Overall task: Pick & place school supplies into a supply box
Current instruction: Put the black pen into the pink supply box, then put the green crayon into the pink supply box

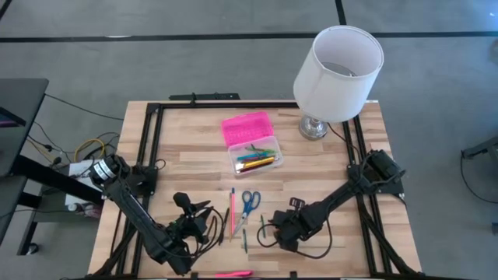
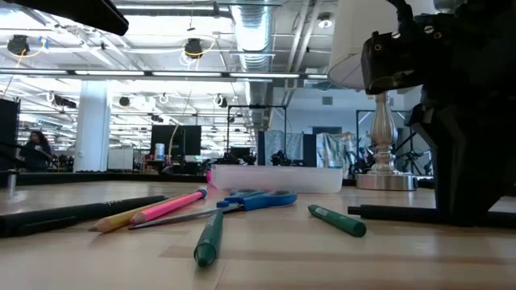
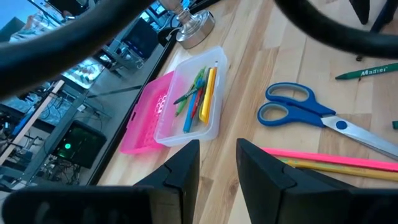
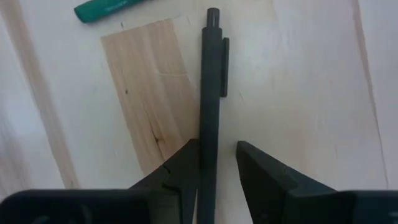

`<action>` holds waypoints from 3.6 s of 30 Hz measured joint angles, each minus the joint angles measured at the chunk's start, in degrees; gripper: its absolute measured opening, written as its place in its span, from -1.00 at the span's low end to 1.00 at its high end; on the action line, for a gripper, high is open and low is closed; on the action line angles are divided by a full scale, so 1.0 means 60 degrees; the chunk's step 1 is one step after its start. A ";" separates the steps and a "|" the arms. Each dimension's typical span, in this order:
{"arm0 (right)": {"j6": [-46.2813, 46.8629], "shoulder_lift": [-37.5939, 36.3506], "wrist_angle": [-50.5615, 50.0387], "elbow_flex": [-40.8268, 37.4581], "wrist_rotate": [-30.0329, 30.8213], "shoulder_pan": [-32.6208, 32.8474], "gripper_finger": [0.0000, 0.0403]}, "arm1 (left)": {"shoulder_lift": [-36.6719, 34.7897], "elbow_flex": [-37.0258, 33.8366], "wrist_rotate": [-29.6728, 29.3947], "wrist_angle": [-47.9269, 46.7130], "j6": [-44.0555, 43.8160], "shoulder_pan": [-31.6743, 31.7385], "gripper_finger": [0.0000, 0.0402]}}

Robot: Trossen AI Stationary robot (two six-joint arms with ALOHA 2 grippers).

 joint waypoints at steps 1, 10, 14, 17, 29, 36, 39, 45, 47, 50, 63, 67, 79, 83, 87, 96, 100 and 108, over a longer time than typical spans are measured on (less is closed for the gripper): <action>-0.0181 0.0009 -0.0014 0.0007 -0.0065 -0.0053 -0.47 | 0.0000 0.0000 0.0000 0.0000 0.0000 0.0000 -0.50; -0.1445 0.0020 -0.0142 -0.0004 -0.0264 -0.0475 -0.80 | 0.0004 0.0000 0.0068 0.0000 0.0000 0.0000 -0.50; -0.1718 0.0020 -0.0214 -0.0009 -0.0132 -0.0594 -0.95 | 0.0004 0.0000 0.0224 0.0002 0.0000 0.0000 -0.50; -0.1732 0.0030 -0.0360 -0.0018 0.0250 -0.0669 -0.91 | 0.0004 -0.0016 0.0254 0.0004 0.0000 0.0000 -0.50; -0.2222 -0.0057 -0.1066 -0.0018 0.1964 -0.0686 -0.96 | 0.0018 -0.0393 0.0254 -0.0390 -0.0428 0.0000 -0.50; -0.2574 -0.0068 -0.1944 0.0485 0.3155 -0.1028 -0.98 | 0.0018 -0.0393 0.0251 -0.0583 -0.0681 0.0000 -0.50; -0.3200 -0.0075 -0.1914 0.0660 0.3802 -0.1379 -0.97 | 0.0018 -0.0393 0.0251 -0.0583 -0.0681 0.0000 -0.50; -0.4797 -0.0082 -0.1807 0.1161 0.5171 -0.2516 -0.97 | 0.0018 -0.0393 0.0259 -0.0579 -0.0746 0.0000 -0.50; -0.5486 -0.0084 -0.1603 0.1322 0.5512 -0.3008 -0.96 | 0.0018 -0.0393 0.0318 -0.0579 -0.0792 0.0000 -0.50; -0.6525 -0.0101 -0.0969 0.1452 0.5506 -0.3805 -0.96 | 0.0018 -0.0393 0.0528 -0.0574 -0.0816 0.0000 -0.50; -0.8246 -0.0112 0.1051 0.1497 0.2536 -0.5911 -0.78 | 0.0018 -0.0393 0.0943 -0.0521 -0.1070 -0.0154 -0.50; -0.8384 -0.0115 0.0990 0.1497 0.2377 -0.5941 -0.68 | 0.0018 -0.0390 0.0948 -0.0520 -0.1227 -0.0240 -0.50; -0.7954 -0.0425 0.0397 0.1517 0.2812 -0.5531 -0.44 | 0.0022 -0.0390 0.1470 0.0075 -0.0810 -0.0248 -0.50; -0.7852 -0.1066 -0.0049 0.1515 0.2800 -0.4886 -0.47 | 0.0029 -0.0390 0.2000 0.1090 0.0311 -0.0256 -0.50; -0.7692 -0.2010 -0.0347 0.1512 0.2803 -0.3952 -0.51 | 0.0035 -0.0390 0.2440 0.2309 0.1563 -0.0418 -0.50; -0.7402 -0.3710 -0.0488 0.1512 0.2829 -0.1635 -0.53 | 0.0040 -0.0390 0.4231 0.5270 0.3474 -0.1124 -0.50; -0.7366 -0.3889 -0.0471 0.1512 0.3208 -0.0818 -0.53 | 0.0040 -0.0390 0.4882 0.6748 0.4339 -0.1272 -0.50; -0.7136 -0.3842 -0.0628 0.1508 0.3758 -0.0104 -0.53 | 0.0234 -0.0379 0.5974 0.8446 0.5258 -0.1177 -0.50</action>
